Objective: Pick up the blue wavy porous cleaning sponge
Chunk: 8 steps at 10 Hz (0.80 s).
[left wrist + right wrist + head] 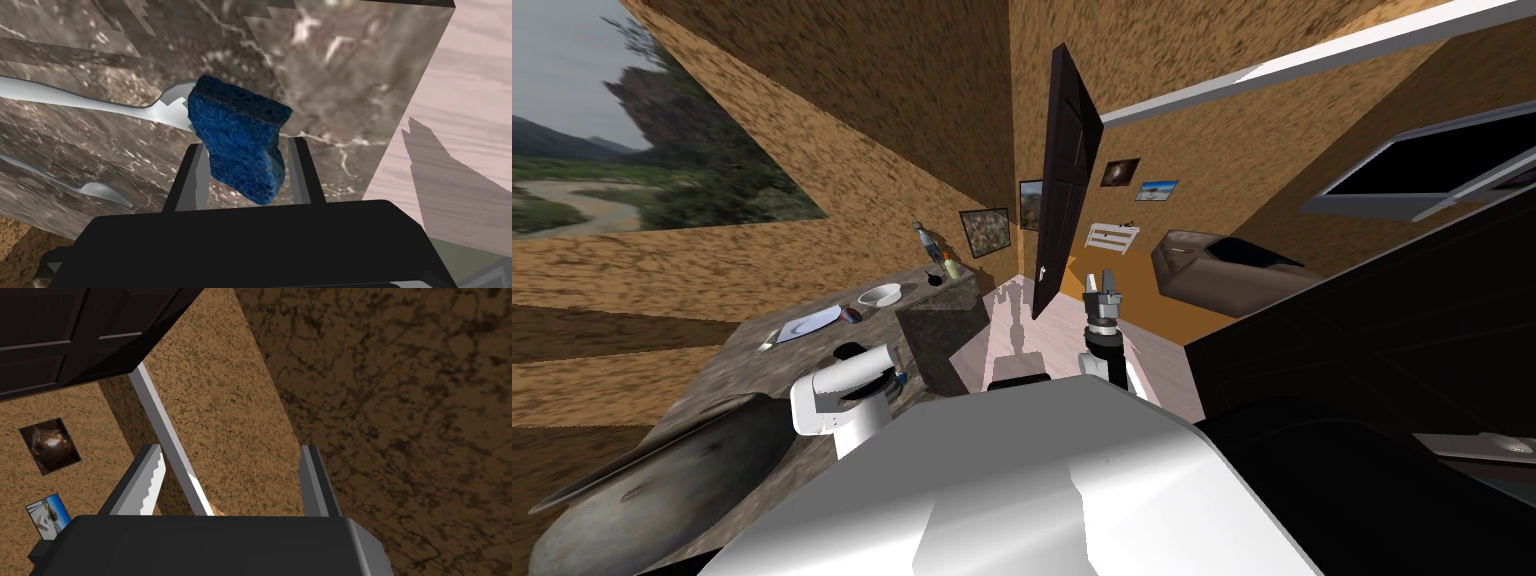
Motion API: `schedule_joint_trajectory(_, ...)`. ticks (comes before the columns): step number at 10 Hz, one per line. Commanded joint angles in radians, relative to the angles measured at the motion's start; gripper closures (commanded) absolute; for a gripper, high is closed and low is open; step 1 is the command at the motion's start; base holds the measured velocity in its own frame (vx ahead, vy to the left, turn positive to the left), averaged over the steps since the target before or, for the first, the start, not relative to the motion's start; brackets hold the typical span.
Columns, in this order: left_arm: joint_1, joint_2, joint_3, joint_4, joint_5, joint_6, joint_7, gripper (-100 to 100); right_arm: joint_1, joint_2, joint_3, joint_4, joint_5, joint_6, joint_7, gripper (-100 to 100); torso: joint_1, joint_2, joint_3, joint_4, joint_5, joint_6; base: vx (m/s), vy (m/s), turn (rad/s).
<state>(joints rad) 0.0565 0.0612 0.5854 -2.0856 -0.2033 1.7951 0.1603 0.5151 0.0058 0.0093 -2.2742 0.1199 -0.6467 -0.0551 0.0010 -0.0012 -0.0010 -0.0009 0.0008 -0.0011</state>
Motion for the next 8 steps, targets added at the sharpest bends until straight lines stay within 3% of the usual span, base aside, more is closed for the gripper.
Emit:
schedule_joint_trajectory(1,0.000,0.000,0.000,0.000,0.000,0.000,0.000,100,0.000,0.000,0.000,0.000,0.000,0.000,0.000,0,0.000,0.000,0.000,0.000,0.000,0.000,0.000,0.000,0.000)
schedule_joint_trajectory(2,0.000,0.000,0.000,0.000,0.000,0.000,0.000,100,0.000,0.000,0.000,0.000,0.000,0.000,0.000,0,0.000,0.000,0.000,0.000,0.000,0.000,0.000,0.000,0.000)
schedule_joint_trajectory(3,0.000,0.000,0.000,0.000,0.000,-0.001,0.000,0,0.000,0.000,0.000,0.000,0.000,0.000,0.000,0,0.000,0.000,0.000,0.000,0.000,0.000,0.000,0.000,0.000)
schedule_joint_trajectory(4,-0.002,0.005,0.006,-0.023,0.002,0.031,-0.006,100,0.000,0.000,0.000,0.000,0.000,0.000,0.000,0,0.000,0.000,0.000,0.000,0.000,0.000,0.002,-0.005,-0.045)
schedule_joint_trajectory(6,-0.002,0.006,0.010,-0.059,0.000,0.069,-0.011,100,0.000,0.000,0.000,0.000,0.000,0.000,0.000,0,-0.001,-0.001,-0.001,-0.001,0.000,0.000,0.004,-0.005,-0.040)
schedule_joint_trajectory(7,-0.004,0.007,0.009,-0.049,0.001,0.056,-0.009,100,0.000,0.000,0.000,0.000,0.000,0.000,0.000,0,-0.001,-0.001,-0.001,-0.001,0.000,0.000,0.000,0.000,0.000)
schedule_joint_trajectory(8,-0.004,0.007,0.009,-0.051,0.001,0.061,-0.010,0,0.000,0.000,0.000,0.000,0.000,0.000,0.000,0,0.000,-0.001,-0.001,-0.001,0.000,0.000,0.000,0.000,0.000)
